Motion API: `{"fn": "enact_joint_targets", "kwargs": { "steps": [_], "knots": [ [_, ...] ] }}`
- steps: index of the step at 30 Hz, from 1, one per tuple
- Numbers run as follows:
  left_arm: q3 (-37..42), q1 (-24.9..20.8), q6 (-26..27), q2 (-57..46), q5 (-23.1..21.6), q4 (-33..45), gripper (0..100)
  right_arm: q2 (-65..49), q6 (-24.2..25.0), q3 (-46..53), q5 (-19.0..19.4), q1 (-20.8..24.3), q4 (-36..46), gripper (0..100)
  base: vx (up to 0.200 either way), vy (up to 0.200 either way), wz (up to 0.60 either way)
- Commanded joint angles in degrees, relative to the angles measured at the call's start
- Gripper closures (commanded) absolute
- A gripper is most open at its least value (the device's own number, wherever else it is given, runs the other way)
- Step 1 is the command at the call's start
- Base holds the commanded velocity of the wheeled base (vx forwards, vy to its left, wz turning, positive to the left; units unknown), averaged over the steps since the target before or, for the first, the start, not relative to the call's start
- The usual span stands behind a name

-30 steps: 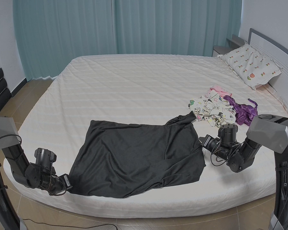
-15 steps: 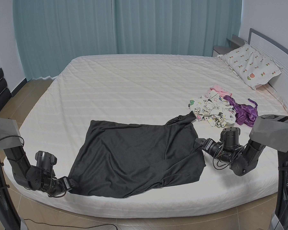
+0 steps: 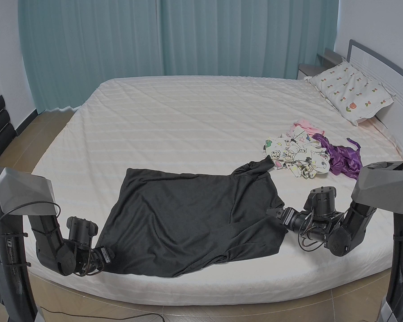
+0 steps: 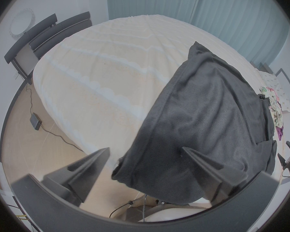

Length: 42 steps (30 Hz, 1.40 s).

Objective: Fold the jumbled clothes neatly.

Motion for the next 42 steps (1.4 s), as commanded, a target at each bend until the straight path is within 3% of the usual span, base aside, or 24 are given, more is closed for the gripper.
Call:
{"fn": "enact_joint_targets", "kwargs": {
  "steps": [1,7,17,30,31,42],
  "knots": [
    [-0.96,-1.16,-1.35,2.56,0.30,-0.92,100,-1.26,-1.23,2.48,1.27,1.23,0.25,0,0.000,0.000,0.00],
    [-2.63,0.95,-8.65,1.51,0.04,-3.21,100,-0.64,-7.56,1.95,1.27,1.58,2.80,0,0.000,0.000,0.00],
    [-3.51,5.17,-15.06,-0.95,-0.58,-8.92,100,1.64,-10.19,-3.59,0.65,3.60,10.71,0,0.000,0.000,0.00],
    [-0.35,5.08,-13.39,-3.59,-4.53,-9.18,100,2.52,-10.19,-5.70,0.74,3.69,13.08,0,0.000,0.000,0.00],
    [-0.44,5.17,-13.48,-3.77,-4.53,-9.27,100,2.96,-10.19,-6.22,0.74,3.69,13.17,100,0.000,0.000,0.00],
    [-2.46,7.01,-14.80,-2.89,-5.23,-9.80,100,3.40,-9.05,-13.52,0.74,0.88,14.13,100,0.000,0.000,0.00]
  ]
}}
